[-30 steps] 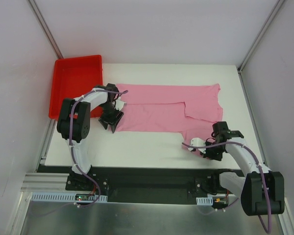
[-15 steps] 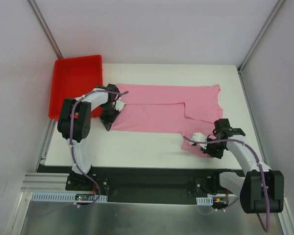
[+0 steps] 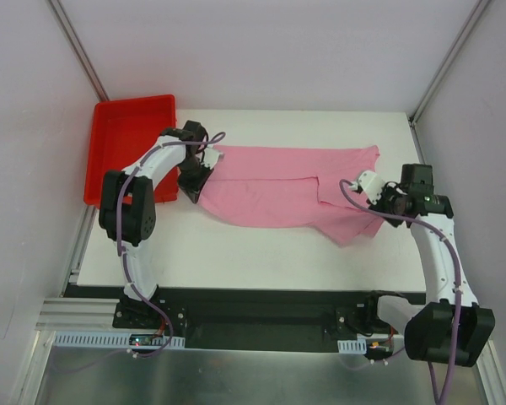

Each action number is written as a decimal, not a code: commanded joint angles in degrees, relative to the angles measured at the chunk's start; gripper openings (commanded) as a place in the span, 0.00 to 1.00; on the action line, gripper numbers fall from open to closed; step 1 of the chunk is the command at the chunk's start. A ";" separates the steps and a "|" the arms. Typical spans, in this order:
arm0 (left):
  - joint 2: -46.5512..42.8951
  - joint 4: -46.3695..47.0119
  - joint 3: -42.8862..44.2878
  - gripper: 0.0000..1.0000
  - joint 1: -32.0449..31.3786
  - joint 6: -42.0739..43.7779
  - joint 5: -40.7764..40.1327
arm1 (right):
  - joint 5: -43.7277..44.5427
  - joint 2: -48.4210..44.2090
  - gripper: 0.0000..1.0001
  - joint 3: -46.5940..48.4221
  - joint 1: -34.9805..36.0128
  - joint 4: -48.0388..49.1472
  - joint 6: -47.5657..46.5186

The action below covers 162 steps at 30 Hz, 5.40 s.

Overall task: Roll the t-shirts
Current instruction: Fold the T-shirt at the center of the board.

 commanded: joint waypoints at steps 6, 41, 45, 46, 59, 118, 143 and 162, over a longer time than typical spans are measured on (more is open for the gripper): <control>2.93 -3.11 12.19 0.00 0.00 1.77 -8.39 | 3.96 9.96 0.01 11.58 -4.62 6.94 7.47; 16.99 -3.99 28.19 0.00 1.67 1.25 -17.09 | 6.07 46.63 0.01 43.75 0.11 8.87 7.47; 19.80 -3.91 31.09 0.00 1.67 1.16 -18.15 | 7.12 51.20 0.01 47.62 0.47 8.26 6.86; 20.24 -3.90 32.31 0.00 1.67 1.07 -18.41 | 7.39 51.99 0.01 49.02 0.56 8.17 6.77; 14.20 -3.11 32.86 0.52 1.32 -1.39 -24.12 | 10.91 50.25 0.40 53.88 2.93 9.93 17.31; -6.21 -1.27 6.29 0.46 -6.85 3.53 2.76 | -11.85 40.58 0.49 39.71 -8.58 -12.58 20.64; -6.21 -2.58 3.41 0.43 -7.74 0.80 4.26 | -5.79 60.25 0.37 48.33 7.94 -17.14 20.04; -3.57 -2.50 5.69 0.43 -7.74 1.25 3.12 | -2.64 61.14 0.40 45.78 8.73 -17.41 20.39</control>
